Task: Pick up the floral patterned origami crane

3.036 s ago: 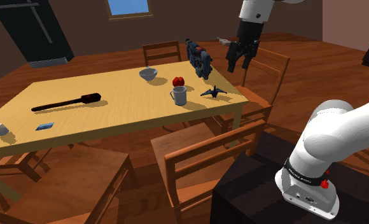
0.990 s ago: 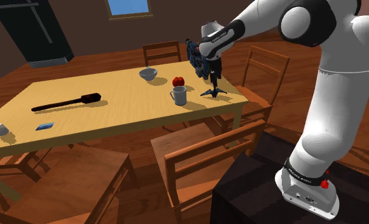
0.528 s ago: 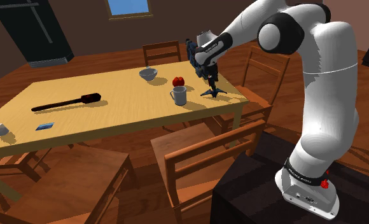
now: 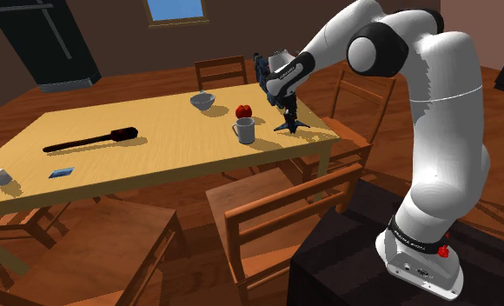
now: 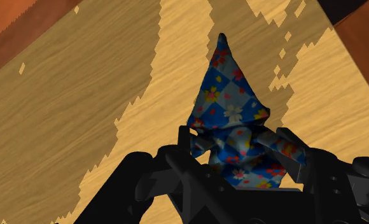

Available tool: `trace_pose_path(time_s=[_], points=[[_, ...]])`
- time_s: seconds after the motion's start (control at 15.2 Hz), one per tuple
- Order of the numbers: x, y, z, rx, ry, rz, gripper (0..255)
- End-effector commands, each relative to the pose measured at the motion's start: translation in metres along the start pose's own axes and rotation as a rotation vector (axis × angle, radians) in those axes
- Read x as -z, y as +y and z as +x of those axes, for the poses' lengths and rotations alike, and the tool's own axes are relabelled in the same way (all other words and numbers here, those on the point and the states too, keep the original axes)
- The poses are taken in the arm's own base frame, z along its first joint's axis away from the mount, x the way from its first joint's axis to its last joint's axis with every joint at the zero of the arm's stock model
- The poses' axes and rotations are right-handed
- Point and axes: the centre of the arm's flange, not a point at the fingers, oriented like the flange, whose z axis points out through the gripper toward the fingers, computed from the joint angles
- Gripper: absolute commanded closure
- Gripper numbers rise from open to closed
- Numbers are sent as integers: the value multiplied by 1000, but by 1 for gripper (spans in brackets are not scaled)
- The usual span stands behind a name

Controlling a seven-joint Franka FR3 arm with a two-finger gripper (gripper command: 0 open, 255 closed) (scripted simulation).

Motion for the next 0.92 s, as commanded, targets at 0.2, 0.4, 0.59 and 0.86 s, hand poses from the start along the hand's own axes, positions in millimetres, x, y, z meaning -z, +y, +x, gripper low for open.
trace_pose_path(time_s=[0.2, 0.4, 0.59, 0.86], points=[[-1, 0, 0, 0, -1, 1, 255], [-1, 0, 0, 0, -1, 1, 255], [9, 1, -3, 0, -1, 1, 255], [30, 5, -7, 0, -1, 1, 255]])
